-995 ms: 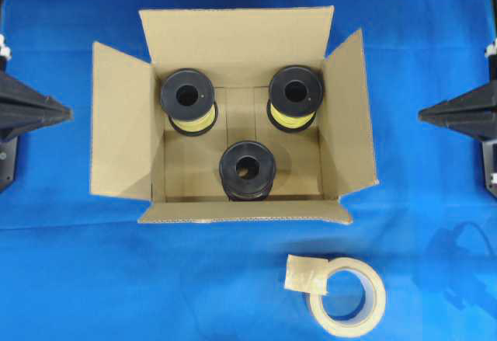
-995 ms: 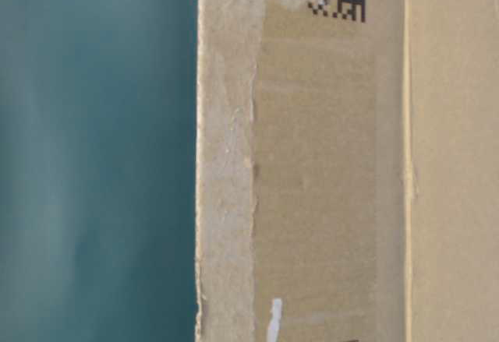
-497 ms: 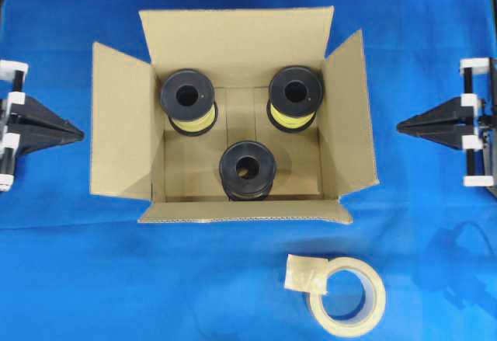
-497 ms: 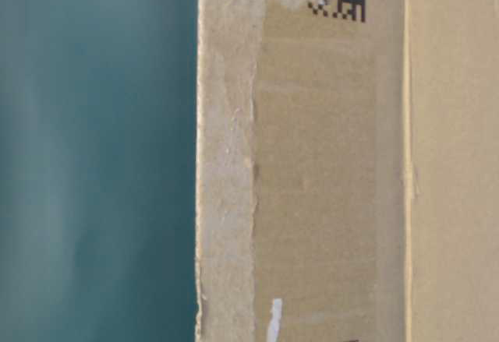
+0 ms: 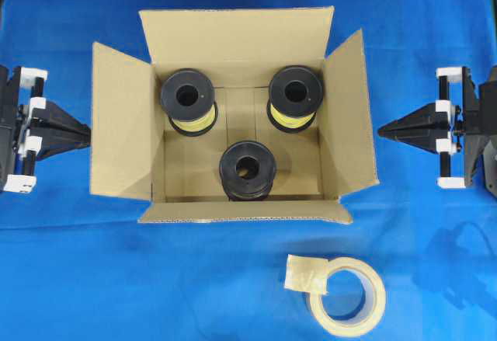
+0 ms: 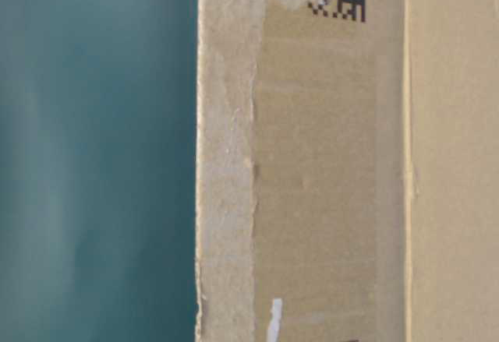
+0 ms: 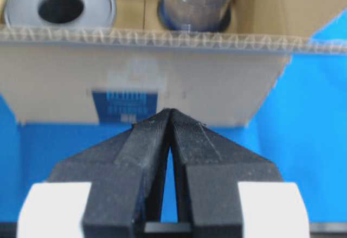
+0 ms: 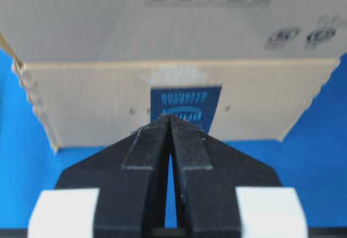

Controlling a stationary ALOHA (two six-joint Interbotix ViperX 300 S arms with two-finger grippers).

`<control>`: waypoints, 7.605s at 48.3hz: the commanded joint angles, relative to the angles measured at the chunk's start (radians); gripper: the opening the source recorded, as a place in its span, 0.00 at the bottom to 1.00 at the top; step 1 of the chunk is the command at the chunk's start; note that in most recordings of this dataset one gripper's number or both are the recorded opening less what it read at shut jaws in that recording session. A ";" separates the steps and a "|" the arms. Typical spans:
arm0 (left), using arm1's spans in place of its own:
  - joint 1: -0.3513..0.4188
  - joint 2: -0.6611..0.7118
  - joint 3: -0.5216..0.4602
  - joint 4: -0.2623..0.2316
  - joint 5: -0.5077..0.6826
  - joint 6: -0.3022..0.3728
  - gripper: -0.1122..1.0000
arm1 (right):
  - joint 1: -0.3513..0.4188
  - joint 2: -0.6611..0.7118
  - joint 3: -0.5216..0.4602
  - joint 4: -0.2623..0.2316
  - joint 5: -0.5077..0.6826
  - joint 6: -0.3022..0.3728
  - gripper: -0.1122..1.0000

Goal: Close the cardboard box.

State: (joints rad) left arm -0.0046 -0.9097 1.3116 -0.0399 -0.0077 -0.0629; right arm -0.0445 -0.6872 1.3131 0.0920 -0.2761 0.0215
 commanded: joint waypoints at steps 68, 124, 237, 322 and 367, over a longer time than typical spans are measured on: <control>0.060 0.781 -0.417 0.000 -0.367 0.072 0.10 | -0.008 0.603 -0.419 0.006 -0.173 -0.009 0.10; 0.250 1.023 -0.699 0.003 -0.385 0.201 0.10 | 0.011 0.603 -0.422 0.008 -0.176 -0.002 0.10; 0.261 1.043 -0.689 0.003 -0.397 0.196 0.10 | 0.304 0.273 -0.318 -0.006 -0.077 -0.012 0.10; 0.316 0.831 -0.856 0.003 -0.121 0.242 0.10 | 0.080 0.425 -0.311 0.054 0.008 -0.005 0.10; 0.548 0.980 -1.091 0.006 0.603 0.290 0.10 | 0.078 0.426 -0.313 0.054 -0.011 -0.006 0.10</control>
State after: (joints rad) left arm 0.5492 0.0874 0.2470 -0.0353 0.5844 0.2286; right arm 0.0353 -0.2546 1.0155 0.1427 -0.2807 0.0169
